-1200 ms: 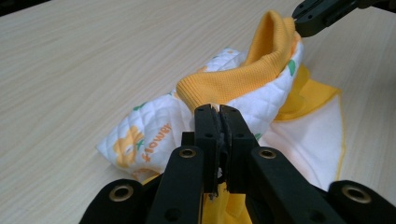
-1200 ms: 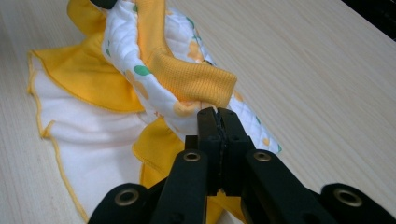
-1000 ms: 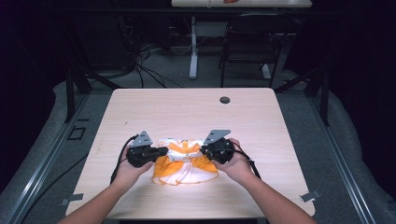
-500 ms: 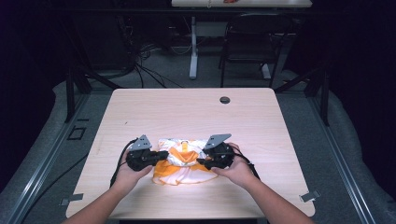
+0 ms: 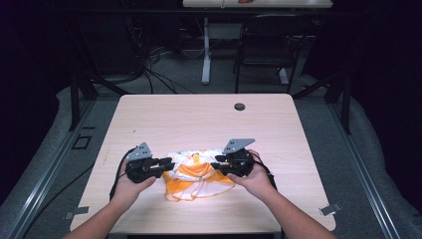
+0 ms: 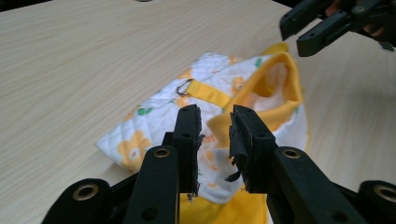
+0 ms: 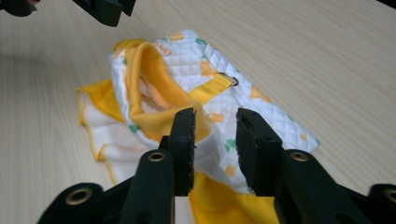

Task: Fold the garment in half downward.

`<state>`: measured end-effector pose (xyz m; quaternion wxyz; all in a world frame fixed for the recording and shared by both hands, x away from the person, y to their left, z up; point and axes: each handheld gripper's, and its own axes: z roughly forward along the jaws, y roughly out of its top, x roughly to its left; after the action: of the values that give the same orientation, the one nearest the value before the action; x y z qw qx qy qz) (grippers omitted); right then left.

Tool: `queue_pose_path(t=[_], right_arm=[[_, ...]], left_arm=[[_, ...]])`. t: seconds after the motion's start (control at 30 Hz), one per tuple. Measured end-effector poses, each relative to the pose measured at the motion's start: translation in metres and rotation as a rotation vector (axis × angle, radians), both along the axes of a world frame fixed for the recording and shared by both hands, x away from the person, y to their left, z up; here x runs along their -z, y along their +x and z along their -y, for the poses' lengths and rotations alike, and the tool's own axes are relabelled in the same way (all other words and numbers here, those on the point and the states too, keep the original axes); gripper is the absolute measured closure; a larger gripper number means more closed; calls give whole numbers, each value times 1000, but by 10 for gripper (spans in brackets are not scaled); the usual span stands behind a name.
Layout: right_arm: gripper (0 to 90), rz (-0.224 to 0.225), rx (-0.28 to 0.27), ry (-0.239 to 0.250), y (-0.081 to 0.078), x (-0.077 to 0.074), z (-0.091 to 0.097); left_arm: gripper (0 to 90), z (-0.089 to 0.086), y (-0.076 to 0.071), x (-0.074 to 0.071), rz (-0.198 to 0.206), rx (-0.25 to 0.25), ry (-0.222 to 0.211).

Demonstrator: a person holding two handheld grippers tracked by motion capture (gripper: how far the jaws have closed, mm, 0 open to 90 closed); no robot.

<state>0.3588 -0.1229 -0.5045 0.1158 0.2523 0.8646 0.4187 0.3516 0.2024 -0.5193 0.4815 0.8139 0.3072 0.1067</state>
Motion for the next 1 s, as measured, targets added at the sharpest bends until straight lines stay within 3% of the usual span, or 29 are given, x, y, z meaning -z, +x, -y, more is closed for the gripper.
queue_pose_path(t=[0.23,0.33,0.4,0.67,0.8,1.0], right_arm=[[752,-33,53,-6,28,8,-18],[752,-99,46,18,40,15,-23],[758,-147,16,4,45,21,-27],[780,-177,-88,-28,27,20,-28],[780,-176,-105,-58,18,21,-24],[775,-180,-109,-91,8,29,-21]], left_arm=[[714,17,22,22,-65,-22,68],[723,23,24,28,-82,-11,65],[731,25,21,28,-90,8,52],[737,28,2,25,-91,79,41],[737,28,-7,27,-99,96,32],[728,29,-16,35,-106,106,52]])
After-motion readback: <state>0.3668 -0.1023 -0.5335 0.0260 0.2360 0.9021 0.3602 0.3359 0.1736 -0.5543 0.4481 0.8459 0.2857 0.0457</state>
